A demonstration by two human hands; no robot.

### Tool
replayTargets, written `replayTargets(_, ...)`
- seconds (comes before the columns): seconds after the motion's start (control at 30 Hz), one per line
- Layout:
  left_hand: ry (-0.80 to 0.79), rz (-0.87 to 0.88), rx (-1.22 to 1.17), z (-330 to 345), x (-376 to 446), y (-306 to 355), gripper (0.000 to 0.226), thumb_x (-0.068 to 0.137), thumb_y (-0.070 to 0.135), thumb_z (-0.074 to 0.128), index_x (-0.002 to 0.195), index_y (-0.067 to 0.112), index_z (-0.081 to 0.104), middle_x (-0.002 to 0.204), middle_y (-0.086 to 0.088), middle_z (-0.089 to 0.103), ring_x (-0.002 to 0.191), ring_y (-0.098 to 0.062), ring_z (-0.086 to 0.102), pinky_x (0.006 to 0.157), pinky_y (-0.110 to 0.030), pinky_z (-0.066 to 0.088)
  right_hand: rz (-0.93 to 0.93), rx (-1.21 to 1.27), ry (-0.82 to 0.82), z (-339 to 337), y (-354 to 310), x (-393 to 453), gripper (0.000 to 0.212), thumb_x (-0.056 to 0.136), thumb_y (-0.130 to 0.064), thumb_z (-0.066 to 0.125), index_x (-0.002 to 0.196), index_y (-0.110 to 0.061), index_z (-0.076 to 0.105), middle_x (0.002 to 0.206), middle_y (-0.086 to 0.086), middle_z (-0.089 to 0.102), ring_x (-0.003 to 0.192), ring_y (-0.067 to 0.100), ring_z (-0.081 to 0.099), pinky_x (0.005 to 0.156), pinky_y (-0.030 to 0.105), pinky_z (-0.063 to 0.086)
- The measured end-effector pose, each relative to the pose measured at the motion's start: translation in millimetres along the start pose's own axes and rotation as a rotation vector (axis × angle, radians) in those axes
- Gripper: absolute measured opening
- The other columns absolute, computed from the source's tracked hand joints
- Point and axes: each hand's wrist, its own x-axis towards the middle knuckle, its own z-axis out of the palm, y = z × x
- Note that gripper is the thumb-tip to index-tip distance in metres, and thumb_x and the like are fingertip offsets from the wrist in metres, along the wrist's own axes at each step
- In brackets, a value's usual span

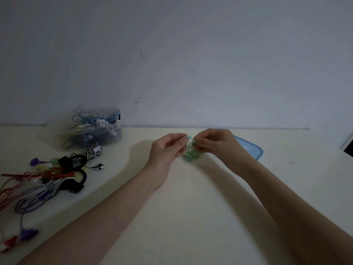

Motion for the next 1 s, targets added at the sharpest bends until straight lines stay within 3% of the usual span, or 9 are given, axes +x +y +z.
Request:
replayTargets(0.1, 0.002, -0.007, -0.014, 0.0, 0.3, 0.5, 0.006, 0.084, 0.005, 0.063, 0.088, 0.008, 0.068, 0.081, -0.005, 0.064, 0.071, -0.01, 0.058, 0.069, -0.014, 0.051, 0.018, 0.031, -0.061, 2.6, 8.8, -1.1, 0.008, 0.082, 0.002, 0.065, 0.082, -0.006, 0.068, 0.079, 0.007, 0.069, 0.075, 0.016, 0.064, 0.079, 0.024, 0.054)
replayTargets(0.27, -0.006, -0.005, -0.006, -0.3, -1.0, 0.7, 0.006, 0.085, 0.005, 0.062, 0.089, 0.006, 0.067, 0.077, -0.004, 0.062, 0.069, -0.009, 0.056, 0.068, -0.013, 0.051, 0.013, 0.126, -0.036, 0.6, 8.9, -3.0, 0.008, 0.085, 0.0, 0.06, 0.088, 0.001, 0.068, 0.073, 0.01, 0.067, 0.069, 0.015, 0.062, 0.071, 0.022, 0.053)
replayTargets(0.83, -0.025, 0.006, 0.047, -1.3, 0.4, -1.6, 0.006, 0.084, 0.005, 0.063, 0.087, 0.008, 0.066, 0.074, -0.001, 0.063, 0.062, -0.003, 0.055, 0.071, -0.016, 0.049, -0.001, 0.151, 0.008, 4.4, 7.5, -5.7, 0.015, 0.087, -0.002, 0.058, 0.092, -0.006, 0.071, 0.076, 0.007, 0.072, 0.071, 0.014, 0.066, 0.072, 0.019, 0.054)
replayTargets(1.0, -0.034, 0.018, 0.071, -1.7, 0.7, -2.2, 0.008, 0.083, 0.005, 0.065, 0.083, 0.013, 0.067, 0.074, 0.0, 0.065, 0.068, -0.006, 0.056, 0.071, -0.015, 0.049, 0.0, 0.137, 0.024, 5.4, 9.0, -5.5, 0.014, 0.088, -0.002, 0.057, 0.092, -0.004, 0.07, 0.075, 0.008, 0.071, 0.069, 0.013, 0.066, 0.068, 0.018, 0.052)
